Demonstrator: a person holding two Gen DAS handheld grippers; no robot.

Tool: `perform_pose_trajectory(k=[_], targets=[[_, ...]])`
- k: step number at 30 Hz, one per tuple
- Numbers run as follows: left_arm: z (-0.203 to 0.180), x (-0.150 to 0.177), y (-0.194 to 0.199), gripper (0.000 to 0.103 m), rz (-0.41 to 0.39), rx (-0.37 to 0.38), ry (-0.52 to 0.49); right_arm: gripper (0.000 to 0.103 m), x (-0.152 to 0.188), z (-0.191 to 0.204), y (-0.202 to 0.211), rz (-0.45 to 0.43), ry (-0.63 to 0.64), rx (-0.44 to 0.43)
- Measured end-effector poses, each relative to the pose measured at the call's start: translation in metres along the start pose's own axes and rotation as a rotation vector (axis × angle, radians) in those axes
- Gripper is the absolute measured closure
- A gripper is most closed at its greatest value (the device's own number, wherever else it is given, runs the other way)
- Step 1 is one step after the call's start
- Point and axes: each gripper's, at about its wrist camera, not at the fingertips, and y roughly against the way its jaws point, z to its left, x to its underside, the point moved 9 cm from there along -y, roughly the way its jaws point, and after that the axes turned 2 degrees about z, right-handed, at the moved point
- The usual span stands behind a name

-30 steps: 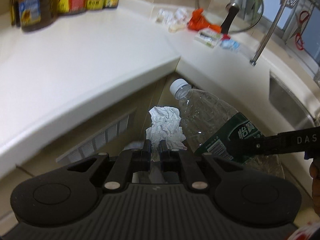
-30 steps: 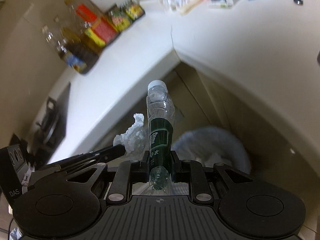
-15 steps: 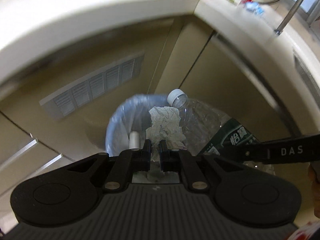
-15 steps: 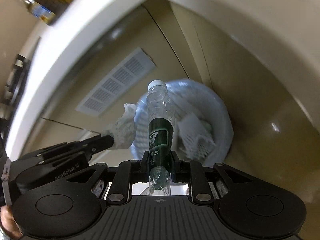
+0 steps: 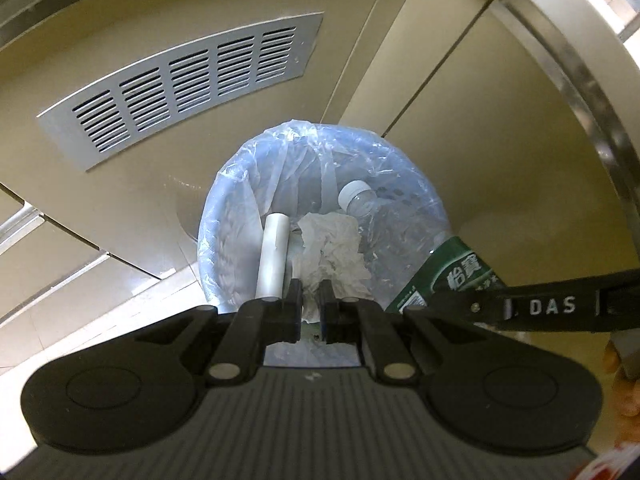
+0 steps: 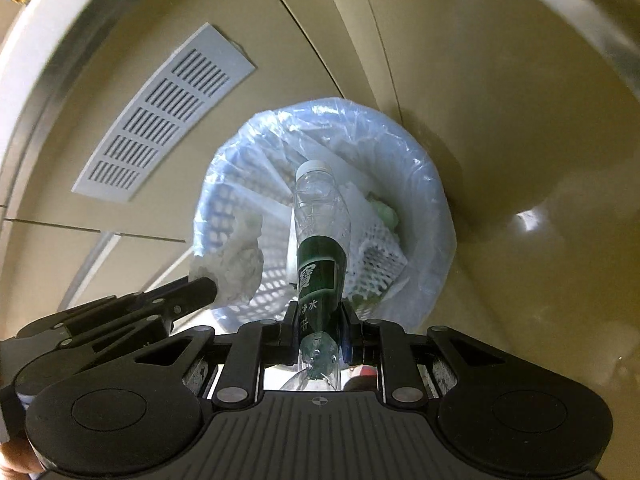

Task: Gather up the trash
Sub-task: 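Open the right tool to drop the bottle while the left tool drops the tissue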

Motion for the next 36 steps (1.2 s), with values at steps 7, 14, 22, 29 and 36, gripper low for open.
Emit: perform_pose_trajectory(k=[7, 14, 22, 29, 36], targets=[[0.004, -0.002, -0.016, 0.096, 0.026, -0.019, 0.023, 0.055, -0.018, 0.004, -0.024, -0.042, 0.109, 0.078], [0.004, -0.002, -0.023, 0.096, 0.041, -0.021, 0.024, 0.045, -0.017, 0.004, -0.021, -0.085, 0.192, 0.116], [0.005, -0.004, -0.028, 0.096, 0.057, -0.034, 0.025, 0.045, -0.015, 0.005, -0.018, -0.092, 0.214, 0.111], [0.007, -0.004, -0.038, 0.080, 0.064, -0.046, 0.043, 0.045, -0.014, 0.004, -0.019, -0.100, 0.232, 0.105], [0.008, 0.000, -0.031, 0.080, 0.065, -0.056, 0.032, 0.045, -0.007, 0.006, -0.016, -0.106, 0.252, 0.098]])
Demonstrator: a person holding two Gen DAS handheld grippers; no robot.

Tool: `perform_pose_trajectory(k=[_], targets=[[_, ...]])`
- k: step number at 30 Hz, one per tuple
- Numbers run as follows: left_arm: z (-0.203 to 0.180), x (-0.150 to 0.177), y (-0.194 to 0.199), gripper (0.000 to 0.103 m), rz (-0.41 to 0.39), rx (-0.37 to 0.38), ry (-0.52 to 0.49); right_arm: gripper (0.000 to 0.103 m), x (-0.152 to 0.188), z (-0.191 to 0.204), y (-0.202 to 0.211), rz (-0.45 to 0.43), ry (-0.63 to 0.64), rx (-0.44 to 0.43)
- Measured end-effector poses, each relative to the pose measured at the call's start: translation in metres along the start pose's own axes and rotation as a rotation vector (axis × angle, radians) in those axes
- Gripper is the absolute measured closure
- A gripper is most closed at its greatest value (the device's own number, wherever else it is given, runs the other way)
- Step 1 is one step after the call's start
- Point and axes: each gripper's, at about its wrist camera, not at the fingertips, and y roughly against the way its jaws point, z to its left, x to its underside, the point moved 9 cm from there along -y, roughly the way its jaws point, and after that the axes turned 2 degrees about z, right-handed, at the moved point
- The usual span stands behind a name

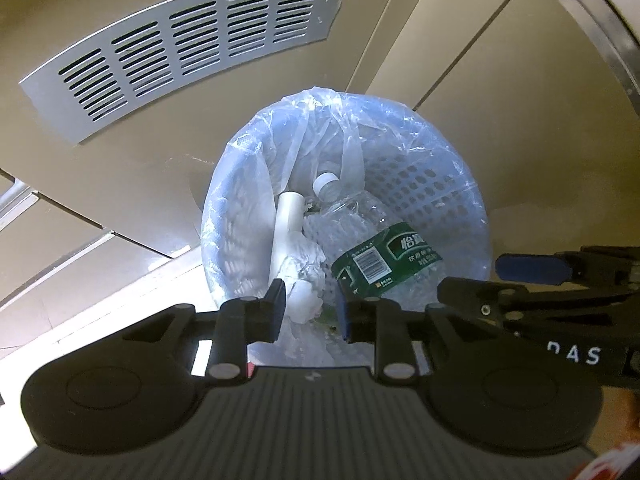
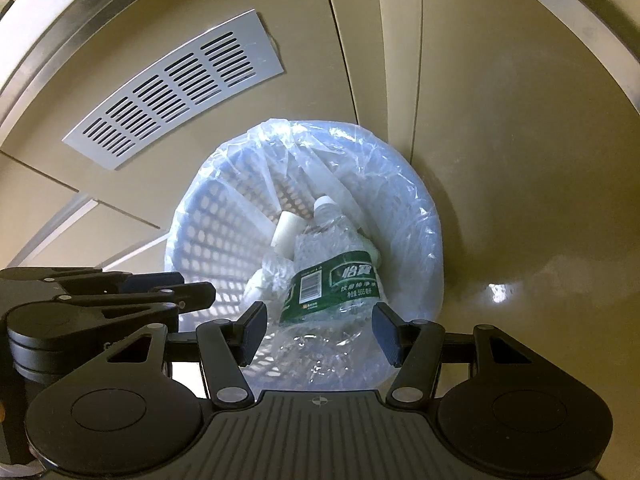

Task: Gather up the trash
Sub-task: 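Open the right tool to drop the bottle while the left tool drops the tissue, then raise both tools back up to the counter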

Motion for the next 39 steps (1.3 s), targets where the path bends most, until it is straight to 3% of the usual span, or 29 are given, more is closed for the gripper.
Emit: perform_pose_trajectory(k=[20, 21, 29, 39], targets=[[-0.004, 0.010, 0.074, 0.080, -0.097, 0.011, -0.007, 0.045, 0.010, 0.015, 0.054, -0.093, 0.010, -0.033], [-0.005, 0.009, 0.080, 0.080, -0.105, 0.016, -0.012, 0.045, 0.013, 0.011, 0.058, -0.069, -0.016, 0.014], [-0.019, -0.004, 0.138, 0.080, -0.202, 0.066, -0.082, 0.045, 0.011, 0.015, 0.118, -0.209, -0.070, -0.006], [-0.053, -0.046, 0.199, 0.080, -0.352, 0.136, -0.226, 0.045, -0.011, 0.016, 0.192, -0.429, -0.158, 0.015]])
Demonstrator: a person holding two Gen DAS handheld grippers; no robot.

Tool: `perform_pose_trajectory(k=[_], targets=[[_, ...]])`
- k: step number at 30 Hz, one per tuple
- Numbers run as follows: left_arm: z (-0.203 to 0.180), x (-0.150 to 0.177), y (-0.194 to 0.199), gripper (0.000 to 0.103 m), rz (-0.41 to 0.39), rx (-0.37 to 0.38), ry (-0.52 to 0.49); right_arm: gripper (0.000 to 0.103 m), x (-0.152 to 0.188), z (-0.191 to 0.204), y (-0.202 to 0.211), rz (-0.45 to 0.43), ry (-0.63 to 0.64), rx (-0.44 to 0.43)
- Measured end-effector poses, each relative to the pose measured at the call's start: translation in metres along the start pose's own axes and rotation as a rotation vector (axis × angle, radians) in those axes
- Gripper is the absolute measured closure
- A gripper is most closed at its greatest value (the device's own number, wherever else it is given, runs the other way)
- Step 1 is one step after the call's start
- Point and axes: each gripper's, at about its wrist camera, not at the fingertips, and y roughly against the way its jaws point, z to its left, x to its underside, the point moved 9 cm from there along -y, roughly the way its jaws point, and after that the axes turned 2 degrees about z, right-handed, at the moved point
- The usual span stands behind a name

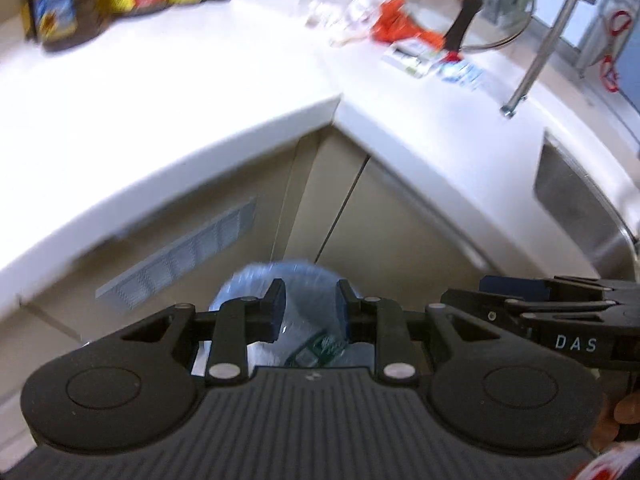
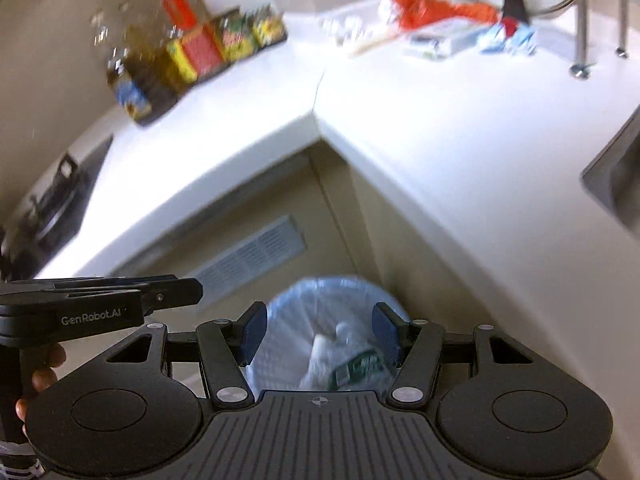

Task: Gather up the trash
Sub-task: 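Raise both tools back up to the counter, then grasp the blue glove with the left tool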

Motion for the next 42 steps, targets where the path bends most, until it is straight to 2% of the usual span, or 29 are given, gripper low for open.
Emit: perform_pose_trajectory(k=[7, 14, 24, 33, 38, 42], targets=[[-0.021, -0.032, 0.006, 0.080, -0.059, 0.063, -0.085, 0.045, -0.018, -0.007, 0.025, -0.118, -0.068, 0.043], [-0.057, -0.064, -0.005, 0.080, -0.083, 0.115, -0.164, 0.045, -0.041, -0.045, 0.058, -0.224, -0.118, 0.116], [-0.124, -0.115, -0.049, 0.078, -0.107, 0.150, -0.235, 0.045, -0.091, -0.134, 0.084, -0.328, -0.151, 0.184], [-0.186, -0.177, -0.106, 0.073, -0.147, 0.163, -0.284, 0.045, -0.144, -0.227, 0.091, -0.403, -0.141, 0.249], [-0.208, -0.207, -0.140, 0.071, -0.156, 0.159, -0.298, 0.045, -0.170, -0.280, 0.088, -0.439, -0.150, 0.272], [-0.216, -0.230, -0.166, 0.068, -0.166, 0.139, -0.313, 0.045, -0.185, -0.306, 0.075, -0.440, -0.133, 0.277]])
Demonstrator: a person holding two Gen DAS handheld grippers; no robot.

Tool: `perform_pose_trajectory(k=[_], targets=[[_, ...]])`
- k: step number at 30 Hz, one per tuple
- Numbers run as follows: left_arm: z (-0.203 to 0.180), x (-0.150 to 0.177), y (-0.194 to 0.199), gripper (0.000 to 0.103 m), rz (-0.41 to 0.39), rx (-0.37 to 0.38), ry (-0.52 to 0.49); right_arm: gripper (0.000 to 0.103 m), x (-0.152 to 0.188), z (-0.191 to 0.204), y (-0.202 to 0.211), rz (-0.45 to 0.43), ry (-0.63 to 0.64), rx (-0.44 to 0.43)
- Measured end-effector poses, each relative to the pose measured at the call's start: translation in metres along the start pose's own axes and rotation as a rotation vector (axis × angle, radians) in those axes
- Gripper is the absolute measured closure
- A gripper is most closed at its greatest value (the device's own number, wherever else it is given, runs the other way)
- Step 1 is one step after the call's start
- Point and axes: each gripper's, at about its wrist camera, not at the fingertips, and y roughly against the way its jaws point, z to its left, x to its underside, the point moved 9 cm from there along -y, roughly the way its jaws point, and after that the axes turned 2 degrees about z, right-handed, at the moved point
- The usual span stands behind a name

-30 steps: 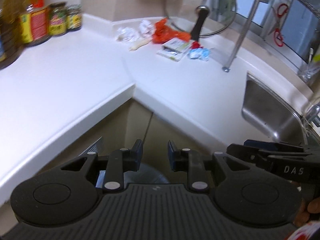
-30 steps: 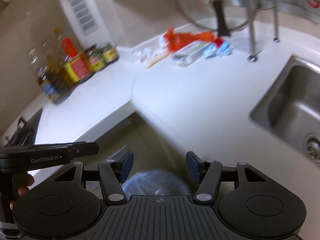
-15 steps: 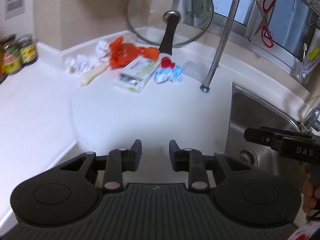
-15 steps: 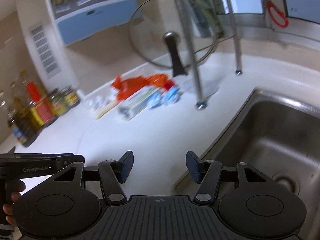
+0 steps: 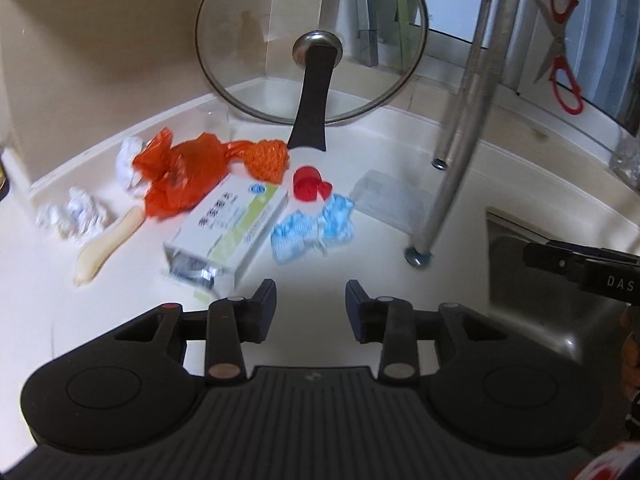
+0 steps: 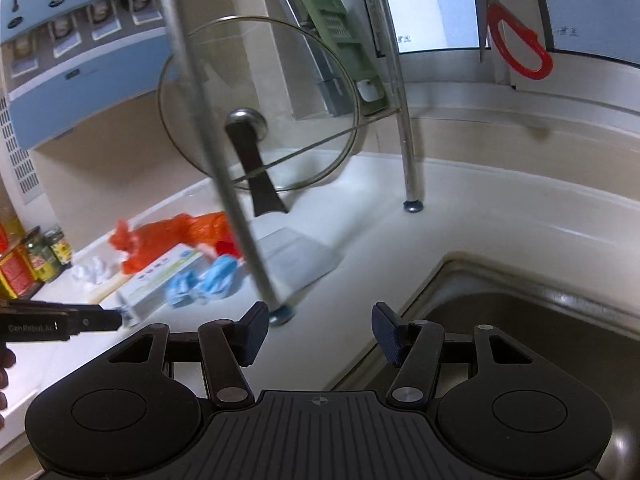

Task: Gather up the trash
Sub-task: 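Grasp the blue glove with the left tool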

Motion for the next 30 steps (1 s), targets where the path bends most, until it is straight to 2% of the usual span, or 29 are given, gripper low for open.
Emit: perform_pose_trajectory(k=[8, 21, 24, 25, 26, 30], targets=[[0.003, -0.026, -0.051, 0.051, -0.010, -0.031, -0.067, 0.045, -0.014, -0.022, -0.043, 0.014, -0.003, -0.012], [-0.032, -0.036, -0.107, 0.052, -0.003, -0.042, -0.298, 0.045, -0.024, -0.035, -0.081, 0.034, -0.011, -0.050], [-0.034, -0.035, -0.115, 0.062, 0.001, -0.042, -0.316, 0.045, -0.026, -0.035, -0.089, 0.035, 0.003, -0.069], [-0.034, -0.036, -0.116, 0.070, 0.002, -0.030, -0.310, 0.045, -0.027, -0.034, -0.091, 0.034, 0.008, -0.082], [-0.034, -0.037, -0.118, 0.089, 0.006, -0.015, -0.305, 0.045, -0.027, -0.034, -0.093, 0.033, 0.011, -0.094], [-0.030, -0.041, -0.121, 0.092, 0.010, -0.006, -0.279, 0.044, -0.030, -0.032, -0.102, 0.038, 0.025, -0.146]])
